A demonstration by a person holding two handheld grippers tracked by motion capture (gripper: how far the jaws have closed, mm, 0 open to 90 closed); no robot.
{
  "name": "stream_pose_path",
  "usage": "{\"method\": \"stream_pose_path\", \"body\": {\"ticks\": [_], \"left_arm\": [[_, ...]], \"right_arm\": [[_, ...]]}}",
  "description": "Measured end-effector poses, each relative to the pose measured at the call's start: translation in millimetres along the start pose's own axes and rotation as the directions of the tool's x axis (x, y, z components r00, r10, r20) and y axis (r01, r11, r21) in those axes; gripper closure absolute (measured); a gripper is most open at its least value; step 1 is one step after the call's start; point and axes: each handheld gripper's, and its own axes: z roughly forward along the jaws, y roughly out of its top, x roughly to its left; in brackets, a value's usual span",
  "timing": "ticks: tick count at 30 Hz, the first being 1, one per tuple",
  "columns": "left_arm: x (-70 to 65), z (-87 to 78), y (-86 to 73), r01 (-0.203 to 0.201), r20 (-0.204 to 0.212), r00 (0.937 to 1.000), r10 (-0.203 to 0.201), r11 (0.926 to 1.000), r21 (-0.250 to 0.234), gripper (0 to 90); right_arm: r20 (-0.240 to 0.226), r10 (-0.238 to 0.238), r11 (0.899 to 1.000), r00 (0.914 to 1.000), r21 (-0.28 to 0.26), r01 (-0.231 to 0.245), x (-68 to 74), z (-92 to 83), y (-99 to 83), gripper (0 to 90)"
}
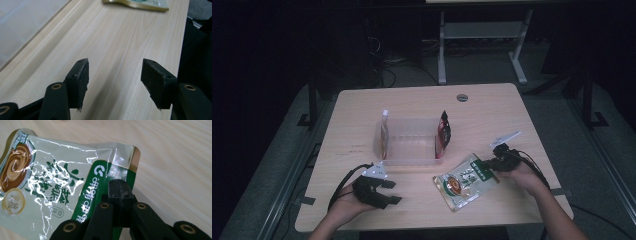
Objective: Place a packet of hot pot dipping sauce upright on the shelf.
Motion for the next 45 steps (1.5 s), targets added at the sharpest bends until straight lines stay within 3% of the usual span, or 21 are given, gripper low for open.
{"method": "stream_pose_path", "body": {"ticks": [7, 13, 17, 22, 29, 33, 39, 45], "left_arm": [[0.0, 0.0, -0.1, 0.002, 0.0, 1.0, -0.002, 1.0, -0.001, 38.6], [-1.5, 0.7, 0.8, -0.003, 0.004, 1.0, 0.002, 1.0, 0.001, 38.4], [-1.8, 1.4, 0.9, -0.004, 0.005, 1.0, 0.004, 1.0, 0.0, 38.4], [-2.0, 1.7, 2.3, -0.006, 0.014, 0.9999, 0.006, 1.0, -0.005, 38.1], [-8.7, 7.2, 11.7, -0.034, 0.028, 0.999, 0.035, 0.9992, -0.021, 36.1], [-12.9, 12.9, 21.6, -0.042, 0.035, 0.9985, 0.043, 0.9988, -0.024, 34.0], [-16.1, 22.8, 34.2, -0.061, 0.042, 0.9972, 0.062, 0.9979, -0.021, 29.7], [-15.0, 39.7, 48.0, -0.047, 0.051, 0.9976, 0.047, 0.9988, -0.01, 29.5]], "right_arm": [[-0.071, -0.104, 0.994, 0.9921, 0.026, 0.106, 34.6, 13.4, 8.3, 89.7], [-0.121, -0.153, 0.987, 0.9808, 0.025, 0.157, 58.6, 21.8, 12.9, 89.7], [-0.127, -0.172, 0.984, 0.9768, 0.027, 0.177, 67.2, 24.3, 16.4, 89.7], [-0.11, -0.16, 0.987, 0.9809, -0.004, 0.161, 69.2, 13.1, 14.1, 85.3], [-0.045, -0.137, 0.989, 0.9896, -0.059, 0.134, 73.1, -11.9, -1.4, 60.4], [-0.012, -0.119, 0.99, 0.9929, -0.074, 0.117, 75.1, -22.3, -12.4, 51.5], [0.028, -0.077, 0.99, 0.9966, -0.112, 0.08, 74.0, -33.1, -25.7, 42.9], [0.057, -0.028, 0.992, 0.998, -0.122, 0.034, 72.9, -39.7, -37.3, 40.4]]}}
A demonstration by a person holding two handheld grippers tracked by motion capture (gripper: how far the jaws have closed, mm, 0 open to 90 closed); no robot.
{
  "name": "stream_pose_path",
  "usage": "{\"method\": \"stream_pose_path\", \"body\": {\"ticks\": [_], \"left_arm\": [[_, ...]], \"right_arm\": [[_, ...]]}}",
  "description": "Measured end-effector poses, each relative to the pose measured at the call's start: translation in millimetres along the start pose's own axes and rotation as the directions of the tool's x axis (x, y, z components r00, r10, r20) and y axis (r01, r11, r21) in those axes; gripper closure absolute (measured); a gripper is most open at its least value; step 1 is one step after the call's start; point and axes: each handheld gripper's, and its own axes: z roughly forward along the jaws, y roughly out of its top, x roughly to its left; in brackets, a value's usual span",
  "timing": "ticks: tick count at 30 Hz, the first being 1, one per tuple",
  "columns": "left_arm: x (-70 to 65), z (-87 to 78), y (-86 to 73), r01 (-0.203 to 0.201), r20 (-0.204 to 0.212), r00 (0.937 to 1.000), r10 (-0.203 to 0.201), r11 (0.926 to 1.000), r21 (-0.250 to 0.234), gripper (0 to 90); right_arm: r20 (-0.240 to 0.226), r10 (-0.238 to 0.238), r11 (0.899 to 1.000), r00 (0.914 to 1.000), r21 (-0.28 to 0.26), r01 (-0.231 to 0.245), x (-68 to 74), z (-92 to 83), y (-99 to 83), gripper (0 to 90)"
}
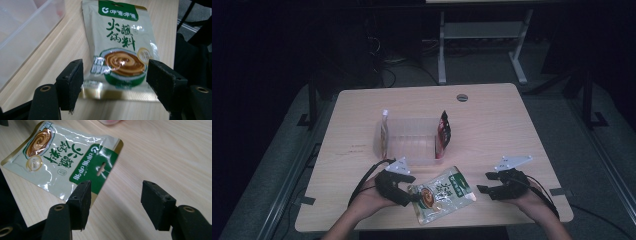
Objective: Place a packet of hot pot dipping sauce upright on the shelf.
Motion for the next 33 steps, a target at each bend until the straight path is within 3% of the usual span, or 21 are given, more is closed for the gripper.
{"method": "stream_pose_path", "body": {"ticks": [4, 12, 21, 25, 28, 33], "left_arm": [[0.8, 12.8, 4.1, -0.01, -0.005, 0.9999, 0.01, 0.9994, 0.034, 28.1], [0.7, 32.4, 2.3, -0.04, -0.008, 0.9992, 0.041, 0.9961, 0.078, 20.8], [-3.0, 41.2, -0.3, -0.057, 0.001, 0.9984, 0.057, 0.9962, 0.066, 18.0], [-8.2, 43.1, 0.2, -0.086, -0.013, 0.9961, 0.087, 0.9941, 0.067, 21.4], [-11.2, 43.2, 1.0, -0.082, -0.033, 0.9958, 0.085, 0.9938, 0.075, 24.6], [-14.6, 43.0, 3.7, -0.106, -0.086, 0.9898, 0.114, 0.9899, 0.094, 39.1]], "right_arm": [[0.041, -0.019, 1.0, 0.999, -0.006, 0.019, -0.7, -3.4, 0.1, 39.8], [0.041, -0.021, 1.0, 0.999, 0.019, 0.02, -6.4, 1.8, -3.3, 39.7], [0.033, -0.016, 1.0, 0.9993, 0.021, 0.015, -5.9, 3.3, -2.8, 39.6], [0.036, -0.014, 1.0, 0.9993, 0.019, 0.013, -6.6, 3.4, -3.1, 39.6], [0.038, -0.008, 1.0, 0.9992, 0.019, 0.007, -7.1, 3.1, -3.4, 39.6], [0.045, -0.008, 1.0, 0.999, 0.019, 0.007, -8.4, 3.1, -3.4, 39.6]]}}
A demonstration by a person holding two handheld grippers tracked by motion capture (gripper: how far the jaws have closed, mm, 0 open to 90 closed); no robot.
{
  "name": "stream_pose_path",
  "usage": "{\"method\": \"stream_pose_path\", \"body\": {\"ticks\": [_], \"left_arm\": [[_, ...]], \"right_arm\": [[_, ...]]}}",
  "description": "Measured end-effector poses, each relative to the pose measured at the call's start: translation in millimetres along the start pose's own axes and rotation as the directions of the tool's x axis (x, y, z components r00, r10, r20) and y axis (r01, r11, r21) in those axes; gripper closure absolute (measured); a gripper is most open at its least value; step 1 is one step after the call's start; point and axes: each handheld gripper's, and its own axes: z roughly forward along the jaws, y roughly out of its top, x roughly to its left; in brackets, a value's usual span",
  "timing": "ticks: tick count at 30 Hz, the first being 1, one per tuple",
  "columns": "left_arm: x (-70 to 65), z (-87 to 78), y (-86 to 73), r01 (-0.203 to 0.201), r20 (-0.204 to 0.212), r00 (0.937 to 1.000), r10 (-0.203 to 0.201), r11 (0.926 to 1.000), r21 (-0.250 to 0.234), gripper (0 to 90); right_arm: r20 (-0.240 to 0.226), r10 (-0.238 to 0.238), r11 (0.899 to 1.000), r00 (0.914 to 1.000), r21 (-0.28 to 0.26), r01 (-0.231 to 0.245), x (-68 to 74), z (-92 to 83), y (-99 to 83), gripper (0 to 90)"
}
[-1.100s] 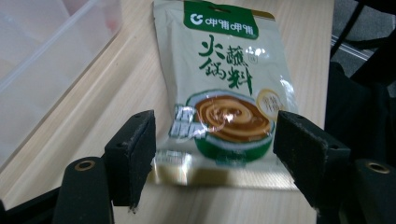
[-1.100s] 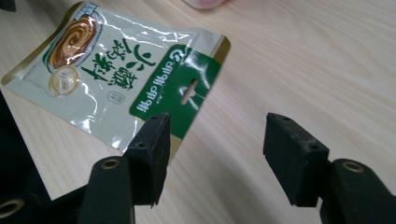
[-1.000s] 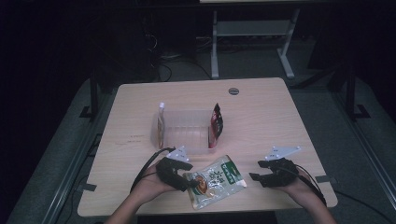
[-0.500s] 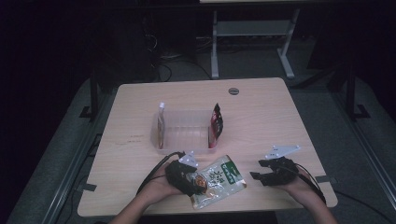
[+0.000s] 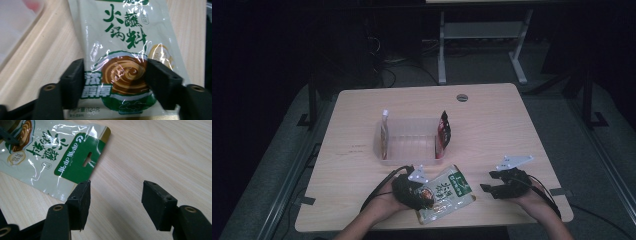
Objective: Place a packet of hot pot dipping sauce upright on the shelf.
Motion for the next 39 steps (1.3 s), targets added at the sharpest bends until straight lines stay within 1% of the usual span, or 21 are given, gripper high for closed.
{"method": "stream_pose_path", "body": {"ticks": [2, 4, 6, 7, 9, 11, 15, 17, 18, 19, 20, 23, 24, 25, 28, 29, 31, 32, 35, 36, 39], "left_arm": [[0.1, -0.9, 0.8, -0.002, -0.016, 0.9999, 0.002, 1.0, 0.008, 47.1], [0.9, -1.4, 0.3, 0.005, -0.025, 0.9997, -0.004, 1.0, 0.002, 55.6], [1.3, -1.6, 0.1, 0.011, -0.025, 0.9996, -0.011, 0.9999, -0.003, 65.0], [1.2, -1.5, 0.2, 0.009, -0.023, 0.9997, -0.01, 0.9999, -0.005, 67.9], [0.2, -1.4, 1.2, -0.005, -0.013, 0.9999, 0.005, 1.0, 0.002, 77.6], [-0.7, -1.0, 1.8, -0.005, -0.017, 0.9998, 0.005, 1.0, 0.0, 79.9], [4.2, -3.4, 0.6, 0.005, 0.025, 0.9997, -0.005, 1.0, -0.005, 87.4], [6.1, -4.3, -0.5, 0.028, 0.051, 0.9983, -0.027, 0.9995, -0.016, 89.0], [7.1, -5.0, -1.2, 0.029, 0.063, 0.9976, -0.028, 0.9994, -0.017, 89.3], [7.2, -5.0, -1.7, 0.048, 0.079, 0.9958, -0.046, 0.9984, -0.029, 89.4], [8.1, -5.7, -2.1, 0.055, 0.093, 0.9943, -0.052, 0.998, -0.031, 89.5], [9.4, -9.9, -2.5, 0.063, 0.12, 0.9912, -0.057, 0.9966, -0.053, 89.6], [9.5, -11.3, -2.4, 0.07, 0.127, 0.99, -0.062, 0.9957, -0.061, 89.7], [10.4, -14.1, -2.6, 0.076, 0.134, 0.9888, -0.065, 0.9943, -0.075, 89.7], [13.2, -23.7, -3.0, 0.085, 0.151, 0.9862, -0.067, 0.9894, -0.118, 89.6], [13.8, -26.3, -3.3, 0.088, 0.157, 0.9854, -0.067, 0.9872, -0.132, 89.6], [16.3, -35.1, -4.4, 0.081, 0.16, 0.9856, -0.054, 0.9832, -0.163, 89.6], [17.2, -38.9, -5.2, 0.08, 0.161, 0.9857, -0.052, 0.9815, -0.174, 89.6], [19.5, -50.1, -9.7, 0.082, 0.156, 0.9864, -0.051, 0.9775, -0.194, 89.6], [20.2, -53.8, -11.6, 0.081, 0.153, 0.987, -0.05, 0.9768, -0.199, 89.6], [20.1, -64.5, -17.0, 0.058, 0.13, 0.991, -0.033, 0.9786, -0.197, 89.6]], "right_arm": [[0.0, 0.001, 1.0, 1.0, -0.002, -0.001, 0.0, 0.0, -0.1, 39.6], [0.003, 0.001, 1.0, 1.0, -0.002, -0.001, -0.1, -0.1, -0.2, 39.6], [0.004, -0.001, 1.0, 1.0, 0.0, 0.001, -0.7, -0.1, -0.3, 39.7], [0.005, 0.001, 1.0, 1.0, 0.0, -0.001, -0.7, 0.0, -0.2, 39.7], [0.005, 0.002, 1.0, 1.0, -0.003, -0.002, -0.9, 0.0, -0.2, 39.7], [0.005, 0.003, 1.0, 1.0, -0.001, -0.003, -1.1, 0.1, -0.1, 39.7], [0.004, 0.003, 1.0, 1.0, -0.001, -0.003, -1.3, 0.3, 0.2, 39.6], [0.0, 0.01, 1.0, 0.9999, -0.002, -0.01, -1.2, 0.3, 0.4, 39.8], [-0.002, 0.015, 1.0, 0.9999, -0.004, -0.015, -1.1, 0.0, 0.5, 40.3], [-0.007, 0.019, 1.0, 0.9998, -0.005, -0.019, -1.1, -0.4, 0.6, 40.4], [-0.016, 0.017, 1.0, 0.9997, -0.01, -0.017, -1.5, -1.1, 0.7, 40.4], [-0.046, 0.036, 0.999, 0.9983, -0.039, -0.037, -1.8, -3.2, 1.6, 39.4], [-0.068, 0.041, 0.997, 0.9969, -0.062, -0.045, -2.1, -4.2, 2.2, 38.5], [-0.076, 0.057, 0.996, 0.9955, -0.071, -0.062, -1.2, -5.0, 3.1, 37.5], [-0.117, 0.065, 0.991, 0.9911, -0.11, -0.078, -0.4, -7.5, 6.7, 36.9], [-0.135, 0.065, 0.99, 0.9888, -0.113, -0.081, 0.3, -8.2, 8.1, 37.0], [-0.153, 0.045, 0.989, 0.9873, -0.134, -0.066, 0.9, -7.3, 11.2, 36.1], [-0.17, 0.052, 0.988, 0.9842, -0.135, -0.075, 2.5, -6.8, 13.4, 35.6], [-0.205, 0.029, 0.987, 0.9783, -0.148, -0.061, 6.2, -3.9, 21.6, 33.4], [-0.227, 0.019, 0.987, 0.9737, -0.152, -0.054, 8.9, -1.4, 26.5, 32.0], [-0.262, -0.016, 0.986, 0.9649, -0.163, -0.028, 16.3, 6.1, 40.4, 29.9]]}}
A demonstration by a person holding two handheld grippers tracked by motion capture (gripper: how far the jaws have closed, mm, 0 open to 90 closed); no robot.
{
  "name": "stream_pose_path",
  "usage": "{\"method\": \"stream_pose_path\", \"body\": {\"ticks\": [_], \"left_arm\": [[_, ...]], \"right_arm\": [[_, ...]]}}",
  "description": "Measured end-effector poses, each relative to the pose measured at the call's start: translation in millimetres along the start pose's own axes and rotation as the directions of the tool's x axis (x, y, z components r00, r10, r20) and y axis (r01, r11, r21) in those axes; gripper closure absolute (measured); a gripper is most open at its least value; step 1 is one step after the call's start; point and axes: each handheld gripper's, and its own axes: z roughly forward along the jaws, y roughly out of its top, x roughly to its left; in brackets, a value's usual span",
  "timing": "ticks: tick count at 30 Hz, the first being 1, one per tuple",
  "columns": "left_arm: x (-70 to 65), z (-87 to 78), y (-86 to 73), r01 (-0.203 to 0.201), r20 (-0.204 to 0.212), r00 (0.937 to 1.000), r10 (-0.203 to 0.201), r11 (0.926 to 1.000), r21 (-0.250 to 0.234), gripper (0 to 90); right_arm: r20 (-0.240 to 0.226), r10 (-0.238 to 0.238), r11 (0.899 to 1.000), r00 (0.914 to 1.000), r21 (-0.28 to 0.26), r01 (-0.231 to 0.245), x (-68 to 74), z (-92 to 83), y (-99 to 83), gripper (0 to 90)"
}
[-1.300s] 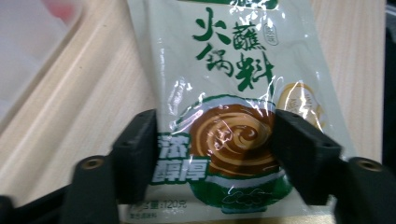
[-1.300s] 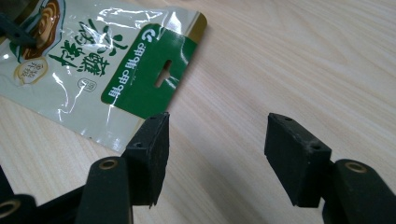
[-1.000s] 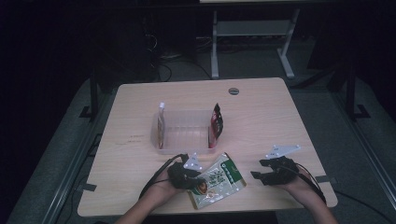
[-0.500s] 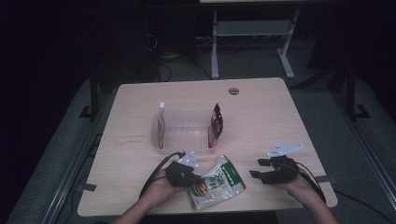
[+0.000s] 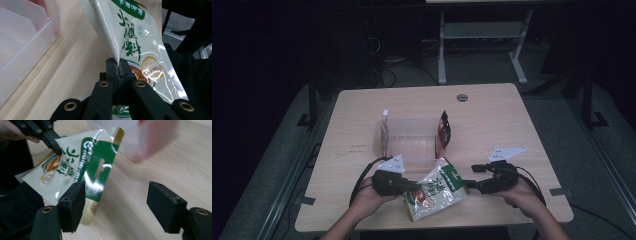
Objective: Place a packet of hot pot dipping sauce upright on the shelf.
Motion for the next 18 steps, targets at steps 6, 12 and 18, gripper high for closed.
{"method": "stream_pose_path", "body": {"ticks": [6, 12, 18], "left_arm": [[-2.7, -16.0, -9.3, -0.01, -0.013, 0.9999, 0.01, 0.9999, 0.009, 89.6], [0.1, -29.3, -14.4, 0.003, -0.013, 0.9999, -0.004, 0.9993, -0.038, 89.6], [-3.0, -32.6, -11.6, -0.016, -0.019, 0.9997, 0.015, 0.9977, -0.065, 89.6]], "right_arm": [[-0.092, -0.043, 0.999, 0.9948, -0.005, 0.043, 12.2, 26.9, 23.1, 28.3], [-0.176, -0.061, 0.998, 0.9825, 0.0, 0.062, 22.0, 56.5, 37.3, 26.7], [-0.215, -0.047, 0.998, 0.9755, 0.018, 0.052, 23.8, 64.0, 33.8, 28.2]]}}
